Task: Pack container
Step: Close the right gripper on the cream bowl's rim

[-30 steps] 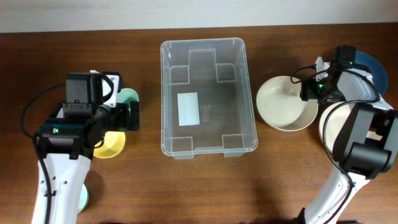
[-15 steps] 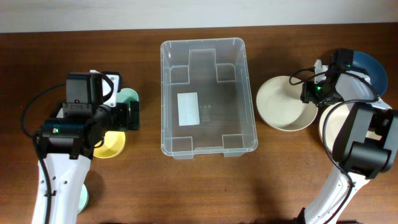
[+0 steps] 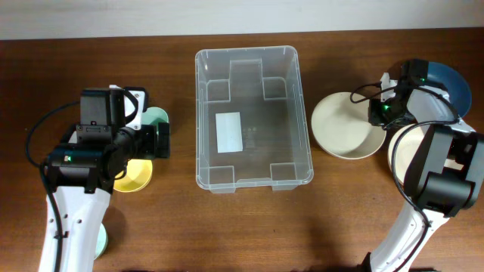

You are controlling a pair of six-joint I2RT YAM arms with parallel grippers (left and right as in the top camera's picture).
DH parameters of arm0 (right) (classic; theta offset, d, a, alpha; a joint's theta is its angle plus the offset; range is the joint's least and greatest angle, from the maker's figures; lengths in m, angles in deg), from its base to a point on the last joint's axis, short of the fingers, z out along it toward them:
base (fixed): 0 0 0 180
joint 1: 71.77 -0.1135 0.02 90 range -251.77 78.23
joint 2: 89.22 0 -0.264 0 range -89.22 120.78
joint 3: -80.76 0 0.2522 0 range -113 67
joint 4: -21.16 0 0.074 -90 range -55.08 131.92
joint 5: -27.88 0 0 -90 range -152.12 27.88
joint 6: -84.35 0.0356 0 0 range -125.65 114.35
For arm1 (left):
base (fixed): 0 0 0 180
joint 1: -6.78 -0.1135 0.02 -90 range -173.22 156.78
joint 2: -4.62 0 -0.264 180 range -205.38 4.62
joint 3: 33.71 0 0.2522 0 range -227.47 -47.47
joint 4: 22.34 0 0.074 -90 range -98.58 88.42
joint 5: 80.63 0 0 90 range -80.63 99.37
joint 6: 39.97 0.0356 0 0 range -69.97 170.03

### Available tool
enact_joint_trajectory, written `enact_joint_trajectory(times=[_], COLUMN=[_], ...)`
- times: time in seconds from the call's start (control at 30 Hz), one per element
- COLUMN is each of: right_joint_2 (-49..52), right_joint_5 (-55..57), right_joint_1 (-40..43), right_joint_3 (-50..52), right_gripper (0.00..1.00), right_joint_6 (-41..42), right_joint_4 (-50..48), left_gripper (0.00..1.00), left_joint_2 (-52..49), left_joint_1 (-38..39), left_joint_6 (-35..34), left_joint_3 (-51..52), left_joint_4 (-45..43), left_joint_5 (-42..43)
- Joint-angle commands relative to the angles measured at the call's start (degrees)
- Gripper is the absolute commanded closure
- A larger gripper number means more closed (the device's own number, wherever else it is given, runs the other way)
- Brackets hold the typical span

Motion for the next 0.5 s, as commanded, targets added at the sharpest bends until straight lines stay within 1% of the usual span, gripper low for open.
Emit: enact_joint_trajectory(times=[0.0, 0.07, 0.2, 0.37, 0.47], right_joint_2=[1.1, 1.1, 1.1, 1.1, 1.0], right_joint_5=[-0.5, -0.5, -0.5, -0.6, -0.5], right_joint_1=[-0.6, -0.6, -0.6, -0.6, -0.6], right_joint_3=[0.4, 0.4, 0.4, 0.4, 0.0], right_gripper=[0.82, 0.85, 0.96, 0.96, 0.96], right_joint_6=[0.3, 0.3, 0.3, 0.3, 3.9], right_joint_4=[0.0, 0.0, -0.1, -0.2, -0.5], left_gripper=[0.00, 0.00, 0.00, 0.00, 0.00], left_joint_2=[-0.1, -0.1, -0.1, -0.1, -0.1], left_joint_1=[-0.2, -0.2, -0.2, -0.2, -0.2], left_joint_6=[-0.2, -0.2, -0.2, -0.2, -0.2], left_joint_3=[-1.0, -1.0, -1.0, -1.0, -1.0], left_joint_4=[-0.2, -0.2, -0.2, -0.2, -0.2], left_joint_5=[-0.2, -0.2, -0.2, -0.2, -0.2])
